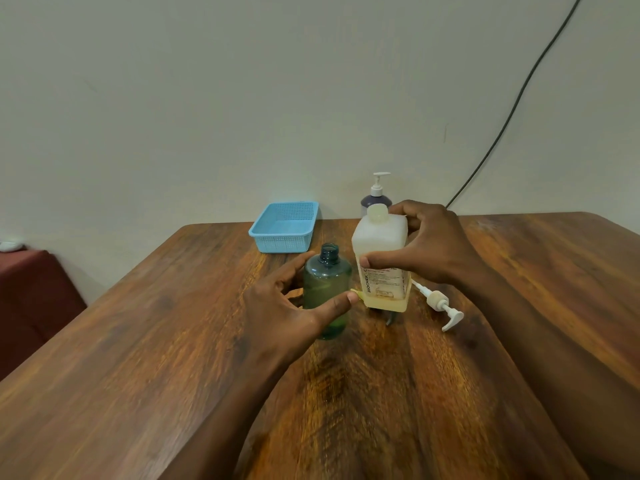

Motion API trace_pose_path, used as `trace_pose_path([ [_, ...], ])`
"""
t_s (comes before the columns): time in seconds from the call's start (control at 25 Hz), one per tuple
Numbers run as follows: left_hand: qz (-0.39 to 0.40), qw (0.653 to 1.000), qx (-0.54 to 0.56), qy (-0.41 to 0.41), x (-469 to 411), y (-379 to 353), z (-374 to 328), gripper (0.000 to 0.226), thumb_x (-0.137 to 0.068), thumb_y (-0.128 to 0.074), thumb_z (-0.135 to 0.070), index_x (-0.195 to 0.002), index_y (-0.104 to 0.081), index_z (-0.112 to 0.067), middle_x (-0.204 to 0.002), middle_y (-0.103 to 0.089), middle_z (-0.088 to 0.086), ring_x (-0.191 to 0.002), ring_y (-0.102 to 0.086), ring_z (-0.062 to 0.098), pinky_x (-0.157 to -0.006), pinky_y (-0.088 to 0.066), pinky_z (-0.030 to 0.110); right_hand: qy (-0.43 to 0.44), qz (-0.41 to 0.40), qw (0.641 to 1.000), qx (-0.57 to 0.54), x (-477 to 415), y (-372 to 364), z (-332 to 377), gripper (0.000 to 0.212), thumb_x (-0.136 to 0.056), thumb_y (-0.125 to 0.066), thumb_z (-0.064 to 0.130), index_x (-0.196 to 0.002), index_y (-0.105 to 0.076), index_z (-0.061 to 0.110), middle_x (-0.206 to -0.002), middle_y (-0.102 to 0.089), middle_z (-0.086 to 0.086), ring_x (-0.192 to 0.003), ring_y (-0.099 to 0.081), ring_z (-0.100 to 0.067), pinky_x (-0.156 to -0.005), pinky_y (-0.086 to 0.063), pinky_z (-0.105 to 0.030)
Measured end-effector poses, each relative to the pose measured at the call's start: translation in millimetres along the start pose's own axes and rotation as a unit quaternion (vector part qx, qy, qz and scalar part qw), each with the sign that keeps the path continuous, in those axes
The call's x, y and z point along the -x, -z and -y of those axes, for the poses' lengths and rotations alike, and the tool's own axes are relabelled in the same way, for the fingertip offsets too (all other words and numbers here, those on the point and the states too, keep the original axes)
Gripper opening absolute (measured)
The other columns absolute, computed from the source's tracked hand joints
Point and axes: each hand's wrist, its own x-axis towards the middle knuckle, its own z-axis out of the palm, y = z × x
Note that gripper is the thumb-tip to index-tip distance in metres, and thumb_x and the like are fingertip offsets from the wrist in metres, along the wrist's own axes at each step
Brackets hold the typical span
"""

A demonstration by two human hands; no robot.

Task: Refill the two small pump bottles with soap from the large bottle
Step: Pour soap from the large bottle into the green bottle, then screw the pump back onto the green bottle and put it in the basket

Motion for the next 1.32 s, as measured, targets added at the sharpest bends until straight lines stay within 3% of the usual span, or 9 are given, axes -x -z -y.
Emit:
trace_pose_path([
  [0.12, -0.005, 1.000, 0.006, -0.001, -1, 2, 0, 0.080, -0.062, -0.088, -0.066, -0.134, -0.062, -0.041, -0.125, -0.070, -0.021, -0.113, -0.069, -0.001, -0.087, -0.063, 0.024, -0.038, 0.052, 0.996, -0.067, 0, -1, -11, 0.096, -0.049, -0.091, 0.063, -0.131, -0.060, 0.024, -0.125, -0.067, 0.006, -0.107, -0.067, -0.014, -0.073, -0.058, -0.017],
  [0.32, -0.018, 1.000, 0.004, -0.004, -3, 3, 0, 0.082, -0.061, -0.087, -0.065, -0.134, -0.064, -0.037, -0.126, -0.072, -0.016, -0.112, -0.070, 0.001, -0.085, -0.063, 0.023, -0.050, 0.113, 0.988, -0.094, 8, -11, -7, 0.094, -0.056, -0.095, 0.052, -0.136, -0.058, 0.018, -0.128, -0.068, 0.001, -0.112, -0.067, -0.018, -0.088, -0.062, -0.033],
  [0.48, -0.024, 1.000, -0.001, -0.012, -2, 6, 2, 0.076, -0.061, -0.086, -0.070, -0.128, -0.063, -0.044, -0.120, -0.072, -0.022, -0.109, -0.070, -0.003, -0.083, -0.063, 0.022, -0.044, 0.088, 0.991, -0.091, 13, -31, -1, 0.083, -0.061, -0.097, 0.041, -0.131, -0.058, 0.022, -0.123, -0.062, 0.004, -0.109, -0.062, -0.014, -0.076, -0.056, -0.019],
  [0.68, -0.050, 0.999, -0.011, -0.003, -1, 14, 5, 0.086, -0.061, -0.088, -0.069, -0.134, -0.069, -0.028, -0.123, -0.075, -0.014, -0.109, -0.071, 0.000, -0.084, -0.065, 0.030, -0.041, 0.062, 0.992, -0.098, 9, -51, 6, 0.079, -0.058, -0.096, 0.045, -0.127, -0.062, 0.026, -0.122, -0.066, 0.008, -0.111, -0.066, -0.015, -0.082, -0.061, -0.029],
  [0.88, -0.055, 0.998, -0.018, 0.007, 2, 18, 9, 0.081, -0.062, -0.092, -0.059, -0.133, -0.069, -0.028, -0.122, -0.074, -0.014, -0.109, -0.071, 0.000, -0.085, -0.065, 0.030, -0.046, 0.043, 0.989, -0.131, 15, -64, 15, 0.072, -0.062, -0.096, 0.042, -0.122, -0.057, 0.035, -0.118, -0.059, 0.014, -0.106, -0.061, -0.007, -0.077, -0.053, -0.016],
  [1.04, -0.049, 0.999, -0.020, 0.009, 7, 21, 7, 0.076, -0.062, -0.091, -0.062, -0.129, -0.068, -0.035, -0.116, -0.072, -0.023, -0.105, -0.071, -0.006, -0.083, -0.063, 0.021, -0.095, 0.117, 0.965, -0.213, 21, -50, -1, 0.093, -0.061, -0.089, 0.063, -0.141, -0.054, 0.030, -0.136, -0.061, 0.007, -0.119, -0.061, -0.012, -0.092, -0.059, -0.034],
  [1.16, -0.047, 0.999, -0.015, 0.006, 16, 24, 2, 0.074, -0.059, -0.087, -0.064, -0.126, -0.065, -0.040, -0.113, -0.069, -0.029, -0.101, -0.067, -0.014, -0.080, -0.058, 0.013, -0.166, 0.030, 0.951, -0.259, 27, -50, -19, 0.060, -0.087, -0.069, 0.060, -0.131, -0.066, 0.019, -0.119, -0.073, -0.002, -0.105, -0.072, -0.020, -0.080, -0.064, -0.032],
  [1.24, -0.046, 0.999, -0.018, 0.007, 20, 26, 1, 0.077, -0.059, -0.087, -0.066, -0.128, -0.064, -0.040, -0.117, -0.070, -0.025, -0.104, -0.067, -0.011, -0.079, -0.059, 0.014, -0.190, -0.007, 0.963, -0.191, 31, -59, -30, 0.029, -0.099, -0.065, 0.040, -0.116, -0.074, 0.018, -0.105, -0.076, 0.001, -0.096, -0.074, -0.021, -0.078, -0.063, -0.030],
  [1.32, -0.040, 0.999, -0.016, 0.007, 25, 26, -1, 0.078, -0.058, -0.086, -0.067, -0.128, -0.063, -0.041, -0.117, -0.069, -0.025, -0.105, -0.067, -0.009, -0.080, -0.059, 0.015, -0.185, 0.043, 0.979, -0.072, 35, -68, -38, 0.022, -0.094, -0.074, 0.026, -0.114, -0.074, 0.019, -0.107, -0.074, 0.004, -0.095, -0.071, -0.014, -0.083, -0.059, -0.029],
])
